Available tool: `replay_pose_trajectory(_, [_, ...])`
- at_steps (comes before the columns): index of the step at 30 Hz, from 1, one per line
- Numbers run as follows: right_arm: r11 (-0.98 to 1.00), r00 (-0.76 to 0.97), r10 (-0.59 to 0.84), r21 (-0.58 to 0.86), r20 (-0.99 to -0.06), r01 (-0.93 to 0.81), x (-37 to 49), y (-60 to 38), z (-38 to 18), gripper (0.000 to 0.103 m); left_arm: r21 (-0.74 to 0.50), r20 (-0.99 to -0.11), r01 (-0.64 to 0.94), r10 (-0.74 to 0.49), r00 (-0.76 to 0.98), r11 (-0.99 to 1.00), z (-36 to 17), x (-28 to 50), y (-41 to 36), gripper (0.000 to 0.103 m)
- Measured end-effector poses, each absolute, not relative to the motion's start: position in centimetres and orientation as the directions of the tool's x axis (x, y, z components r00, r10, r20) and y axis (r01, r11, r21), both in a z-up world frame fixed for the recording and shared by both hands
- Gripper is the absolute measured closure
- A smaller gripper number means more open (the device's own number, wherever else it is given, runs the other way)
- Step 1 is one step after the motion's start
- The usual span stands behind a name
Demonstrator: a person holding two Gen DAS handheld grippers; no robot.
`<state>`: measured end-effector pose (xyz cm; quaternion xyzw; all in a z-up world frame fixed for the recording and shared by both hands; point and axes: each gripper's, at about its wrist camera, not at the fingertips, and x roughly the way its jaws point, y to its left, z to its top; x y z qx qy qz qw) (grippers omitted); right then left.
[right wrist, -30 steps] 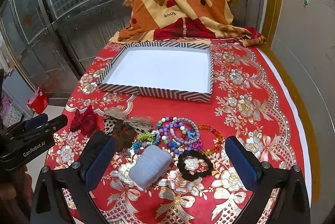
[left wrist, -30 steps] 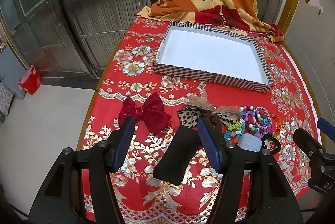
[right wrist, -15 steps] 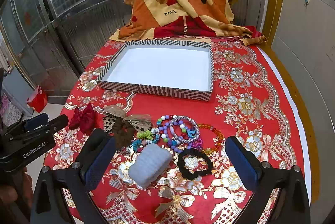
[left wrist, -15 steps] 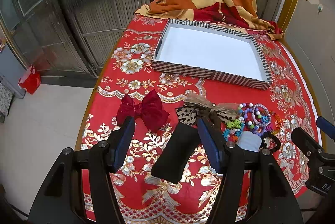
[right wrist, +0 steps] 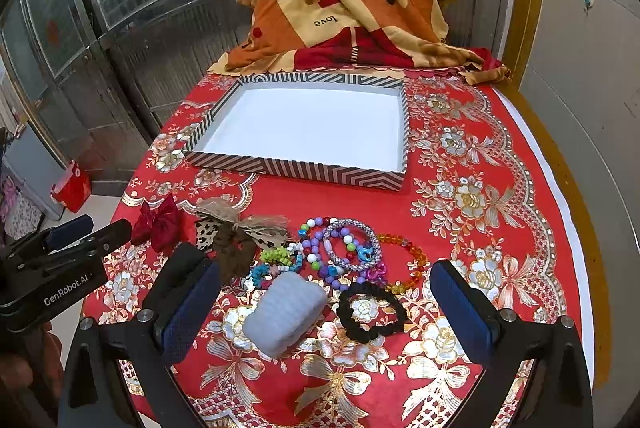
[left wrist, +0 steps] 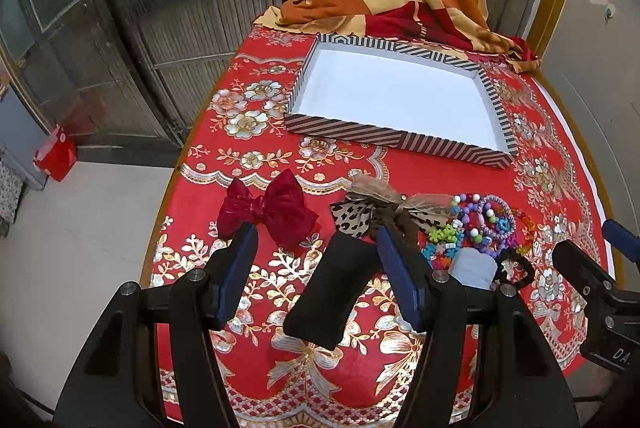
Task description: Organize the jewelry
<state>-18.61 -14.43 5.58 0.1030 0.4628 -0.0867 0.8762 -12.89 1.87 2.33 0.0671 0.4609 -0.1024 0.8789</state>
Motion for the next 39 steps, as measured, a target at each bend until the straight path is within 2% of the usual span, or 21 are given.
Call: replay_pose_trajectory(39, [0.967, 0.527, -0.039, 0.101, -0.849, 0.234, -17.4, -14.1, 4.7, 0.000, 0.021, -0.835, 0.240, -0.115, 0.538, 0.971, 1.4, -12.4, 2.3, 0.041])
